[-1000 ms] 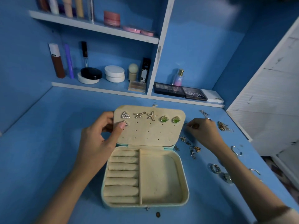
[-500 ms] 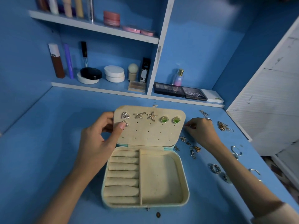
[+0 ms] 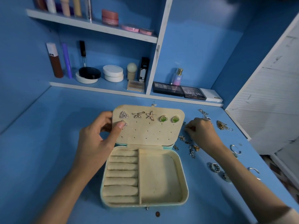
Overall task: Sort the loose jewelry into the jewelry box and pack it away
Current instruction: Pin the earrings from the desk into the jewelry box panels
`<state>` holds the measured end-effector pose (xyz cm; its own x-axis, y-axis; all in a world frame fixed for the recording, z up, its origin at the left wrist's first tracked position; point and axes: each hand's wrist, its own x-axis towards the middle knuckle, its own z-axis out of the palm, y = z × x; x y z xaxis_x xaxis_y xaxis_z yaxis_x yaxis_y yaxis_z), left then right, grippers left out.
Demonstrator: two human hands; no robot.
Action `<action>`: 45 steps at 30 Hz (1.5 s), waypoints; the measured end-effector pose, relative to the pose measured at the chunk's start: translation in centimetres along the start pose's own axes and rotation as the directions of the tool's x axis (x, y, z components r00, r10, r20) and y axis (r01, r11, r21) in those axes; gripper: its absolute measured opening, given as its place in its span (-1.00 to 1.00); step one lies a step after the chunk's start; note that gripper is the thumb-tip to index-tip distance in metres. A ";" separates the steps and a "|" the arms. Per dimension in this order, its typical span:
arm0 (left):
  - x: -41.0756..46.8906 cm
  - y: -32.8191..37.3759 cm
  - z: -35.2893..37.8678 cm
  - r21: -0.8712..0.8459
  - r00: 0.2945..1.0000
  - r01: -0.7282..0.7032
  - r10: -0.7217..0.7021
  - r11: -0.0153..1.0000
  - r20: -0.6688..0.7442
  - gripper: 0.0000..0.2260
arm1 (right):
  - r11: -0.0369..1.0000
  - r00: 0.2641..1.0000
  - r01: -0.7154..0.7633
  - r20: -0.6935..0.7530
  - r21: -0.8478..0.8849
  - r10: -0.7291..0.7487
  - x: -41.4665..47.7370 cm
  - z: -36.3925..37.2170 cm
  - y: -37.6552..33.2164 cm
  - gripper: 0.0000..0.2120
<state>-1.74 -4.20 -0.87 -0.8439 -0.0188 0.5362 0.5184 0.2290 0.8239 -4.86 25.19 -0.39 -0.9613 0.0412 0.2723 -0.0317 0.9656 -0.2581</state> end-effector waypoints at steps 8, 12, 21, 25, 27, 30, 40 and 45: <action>0.0 0.2 0.0 -0.003 1.000 -0.008 0.008 1.000 0.012 -0.85 | 0.990 0.998 -0.067 0.008 0.124 0.066 0.6 0.1 0.5 -0.91; 0.0 0.2 0.0 -0.004 1.000 -0.007 0.007 1.000 0.010 -0.86 | 0.975 0.993 -0.114 0.010 0.188 0.114 0.7 0.0 0.6 -0.93; 0.0 0.1 0.0 0.003 1.000 -0.007 0.007 1.000 0.011 -0.84 | 0.973 0.992 -0.120 0.053 0.197 0.112 0.6 -0.6 0.8 -0.87; 0.1 0.1 0.0 0.005 1.000 -0.009 0.008 1.000 0.011 -0.84 | 0.980 0.996 -0.075 0.062 0.187 0.064 0.4 -0.7 0.6 -0.91; 0.0 0.1 0.0 0.003 1.000 -0.008 0.008 1.000 0.011 -0.85 | 0.982 0.997 -0.063 0.057 0.180 0.053 0.3 -0.7 0.6 -0.92; 0.0 0.1 0.0 -0.001 1.000 -0.007 0.007 1.000 0.011 -0.85 | 0.986 0.998 -0.048 0.041 0.162 0.042 0.3 -0.6 0.5 -0.92; 0.0 0.2 0.0 -0.002 1.000 -0.014 0.014 1.000 0.005 -0.85 | 0.991 0.998 -0.035 0.048 0.128 0.029 0.2 -0.4 0.6 -0.90; -0.2 0.5 -0.1 0.031 0.998 -0.056 0.056 0.998 -0.001 -0.88 | 0.988 0.997 -0.040 0.064 0.152 0.031 0.1 -0.4 0.6 -0.91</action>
<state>-1.26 -4.14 -0.54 -0.8136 -0.0066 0.5813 0.5600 0.2599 0.7867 -4.90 25.86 -0.09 -0.9774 0.0543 0.2045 -0.0344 0.9129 -0.4068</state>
